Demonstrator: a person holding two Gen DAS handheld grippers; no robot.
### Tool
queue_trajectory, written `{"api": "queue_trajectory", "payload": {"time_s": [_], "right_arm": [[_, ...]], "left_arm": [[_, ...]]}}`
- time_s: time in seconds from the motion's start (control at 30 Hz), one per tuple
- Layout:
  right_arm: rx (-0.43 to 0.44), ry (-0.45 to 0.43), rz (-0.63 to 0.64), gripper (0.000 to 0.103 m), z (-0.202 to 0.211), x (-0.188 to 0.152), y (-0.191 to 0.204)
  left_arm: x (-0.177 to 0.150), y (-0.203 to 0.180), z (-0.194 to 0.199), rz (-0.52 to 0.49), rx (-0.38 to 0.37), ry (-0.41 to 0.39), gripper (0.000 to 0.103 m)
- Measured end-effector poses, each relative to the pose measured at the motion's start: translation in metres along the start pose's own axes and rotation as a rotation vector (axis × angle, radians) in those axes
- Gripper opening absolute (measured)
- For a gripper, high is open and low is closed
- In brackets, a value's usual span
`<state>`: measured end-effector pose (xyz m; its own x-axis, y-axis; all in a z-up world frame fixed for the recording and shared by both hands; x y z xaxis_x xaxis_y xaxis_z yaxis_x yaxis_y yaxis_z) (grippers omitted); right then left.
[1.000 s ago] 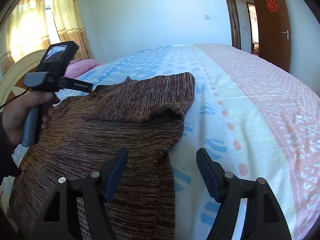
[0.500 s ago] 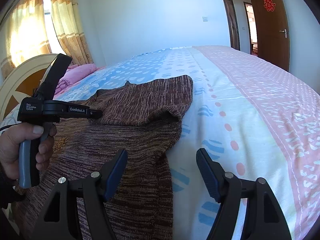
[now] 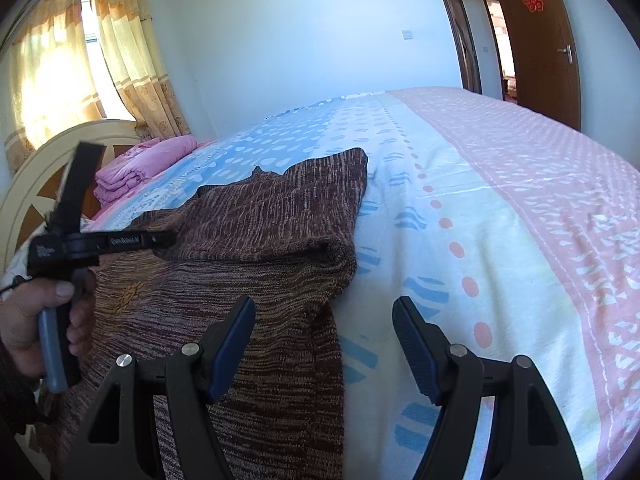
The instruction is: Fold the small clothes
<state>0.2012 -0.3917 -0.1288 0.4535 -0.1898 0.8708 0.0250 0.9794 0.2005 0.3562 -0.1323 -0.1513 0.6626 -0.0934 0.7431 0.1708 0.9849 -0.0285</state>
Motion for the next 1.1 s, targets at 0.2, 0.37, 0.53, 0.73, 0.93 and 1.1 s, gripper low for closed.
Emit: {"api": "queue_trajectory", "payload": {"time_s": [0.2,0.37,0.53,0.73,0.93,1.1], "right_arm": [[-0.016,0.001,-0.051,0.072,0.001,0.004,-0.007],[-0.089,0.01,-0.077,0.072,0.0,0.034,0.007],[-0.001,0.039,0.027,0.072,-0.035,0.06,0.067],[0.047,0.154,0.181,0.072,-0.097,0.064,0.134],[0.009,0.17,0.288,0.072,-0.147,0.061,0.189],[-0.141,0.273,0.418,0.029,-0.199,0.047,0.201]], "left_arm": [[-0.008,0.006,0.016,0.016,0.014,-0.007,0.046],[-0.01,0.022,0.039,-0.005,0.049,-0.075,0.061],[-0.011,0.051,0.043,0.075,0.039,-0.06,0.061],[-0.018,0.089,0.061,0.128,0.088,-0.088,0.074],[-0.036,0.123,0.068,0.193,0.12,-0.085,0.079],[-0.059,0.134,0.063,0.222,0.084,-0.044,0.079]]}}
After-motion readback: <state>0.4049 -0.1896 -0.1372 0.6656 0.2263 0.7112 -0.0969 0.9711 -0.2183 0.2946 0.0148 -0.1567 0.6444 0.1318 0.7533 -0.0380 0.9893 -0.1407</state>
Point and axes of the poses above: each gripper's, at about its wrist camera, not at the fingertips, and z roughly against the way its jaws point, y to its left, x to its top, the point moved 5 cm from there along -z, roughly the way its jaws point, and after that the axes turned 9 degrees about -y, right-handed, at the moved point
